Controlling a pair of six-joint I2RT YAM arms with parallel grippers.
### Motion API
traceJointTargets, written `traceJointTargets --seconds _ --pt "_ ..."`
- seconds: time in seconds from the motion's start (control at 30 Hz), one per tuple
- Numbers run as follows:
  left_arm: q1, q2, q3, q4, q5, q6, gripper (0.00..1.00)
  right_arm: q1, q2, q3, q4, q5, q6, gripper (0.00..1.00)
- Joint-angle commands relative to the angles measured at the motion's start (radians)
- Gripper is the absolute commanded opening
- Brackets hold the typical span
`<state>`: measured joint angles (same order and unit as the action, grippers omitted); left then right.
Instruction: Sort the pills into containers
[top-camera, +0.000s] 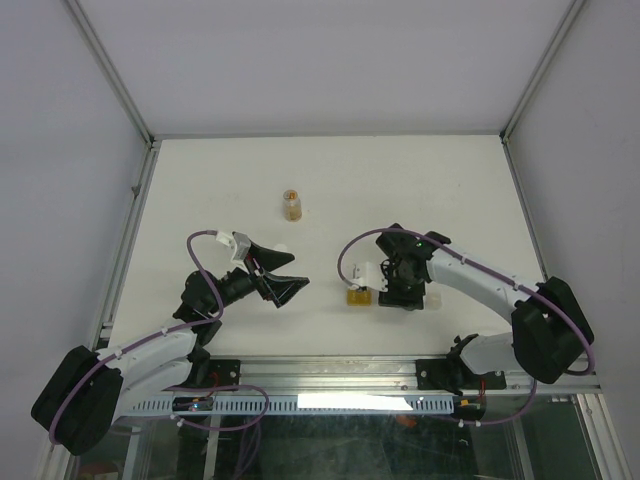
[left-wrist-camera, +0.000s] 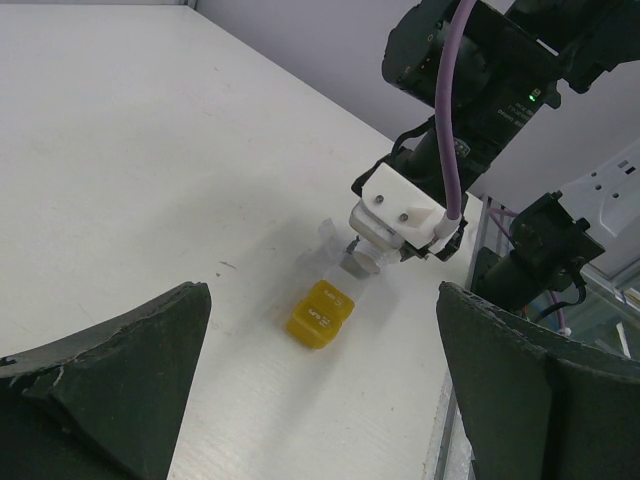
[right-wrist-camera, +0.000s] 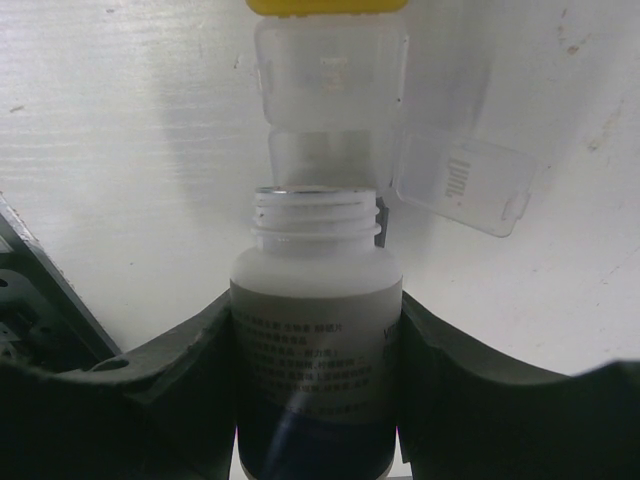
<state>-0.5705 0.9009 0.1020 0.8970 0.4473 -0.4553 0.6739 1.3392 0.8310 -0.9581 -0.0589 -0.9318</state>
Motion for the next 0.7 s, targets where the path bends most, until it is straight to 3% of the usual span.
traceJointTargets --seconds 0.0,0.67 --pt "-0.009 -0.016 -0.004 0.028 -0.001 0.024 0.99 0.016 0.009 0.053 -0.020 0.031 0.017 0.00" --pt "-0.009 -0.019 -0.002 0.021 0.000 0.027 0.99 0.062 0.069 0.090 -0.055 0.083 0.043 0.00"
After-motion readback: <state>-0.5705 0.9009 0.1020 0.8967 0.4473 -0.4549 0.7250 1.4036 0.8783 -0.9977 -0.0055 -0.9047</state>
